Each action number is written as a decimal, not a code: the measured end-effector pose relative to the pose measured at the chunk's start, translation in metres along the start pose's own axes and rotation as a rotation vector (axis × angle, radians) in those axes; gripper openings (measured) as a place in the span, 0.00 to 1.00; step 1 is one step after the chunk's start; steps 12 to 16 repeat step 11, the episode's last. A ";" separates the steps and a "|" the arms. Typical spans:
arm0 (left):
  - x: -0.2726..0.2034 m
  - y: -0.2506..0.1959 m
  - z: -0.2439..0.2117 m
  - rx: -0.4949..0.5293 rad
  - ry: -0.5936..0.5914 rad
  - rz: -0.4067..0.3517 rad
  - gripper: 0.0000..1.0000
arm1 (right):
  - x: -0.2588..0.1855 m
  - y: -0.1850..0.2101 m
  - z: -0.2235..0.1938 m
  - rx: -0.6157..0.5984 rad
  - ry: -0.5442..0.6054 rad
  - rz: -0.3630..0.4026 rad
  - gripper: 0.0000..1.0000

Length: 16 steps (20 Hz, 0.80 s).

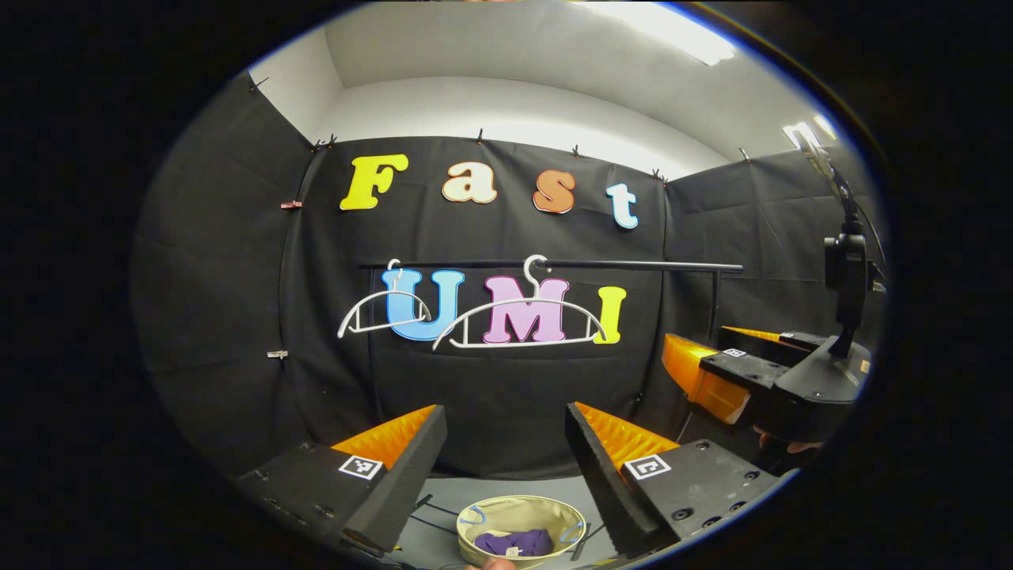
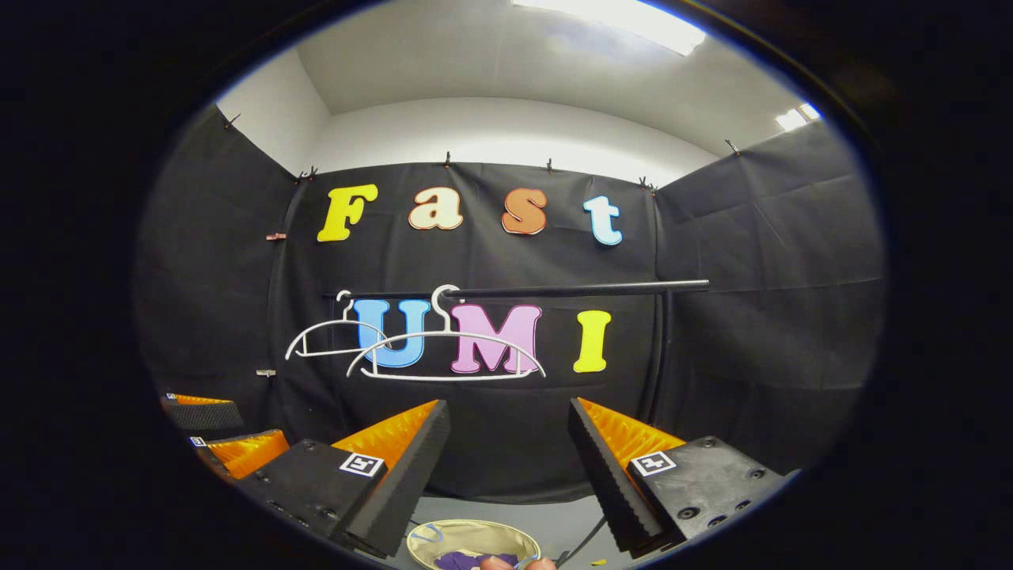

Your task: Grasp the clothes on the hanger with both hands and then place them into the laundry hamper below.

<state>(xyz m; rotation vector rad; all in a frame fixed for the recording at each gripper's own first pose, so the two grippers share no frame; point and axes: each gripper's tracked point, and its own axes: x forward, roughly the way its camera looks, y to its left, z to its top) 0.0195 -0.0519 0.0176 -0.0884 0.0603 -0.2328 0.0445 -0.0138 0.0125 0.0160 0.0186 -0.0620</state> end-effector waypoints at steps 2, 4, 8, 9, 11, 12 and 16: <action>0.002 -0.002 -0.001 0.000 0.001 -0.003 0.95 | 0.003 -0.001 -0.003 -0.007 0.006 -0.002 0.97; 0.004 -0.003 -0.001 -0.002 0.000 -0.007 0.95 | 0.004 -0.004 -0.005 -0.007 0.012 -0.008 0.97; 0.008 -0.009 -0.003 -0.001 0.004 -0.017 0.95 | 0.005 -0.010 -0.007 -0.008 0.014 -0.019 0.97; 0.009 -0.011 -0.003 0.003 0.006 -0.020 0.95 | 0.006 -0.012 -0.008 -0.008 0.014 -0.022 0.97; 0.010 -0.013 -0.005 0.006 0.009 -0.024 0.95 | 0.006 -0.015 -0.008 -0.003 0.015 -0.030 0.97; 0.010 -0.013 -0.005 0.006 0.009 -0.024 0.95 | 0.006 -0.015 -0.008 -0.003 0.015 -0.030 0.97; 0.010 -0.013 -0.005 0.006 0.009 -0.024 0.95 | 0.006 -0.015 -0.008 -0.003 0.015 -0.030 0.97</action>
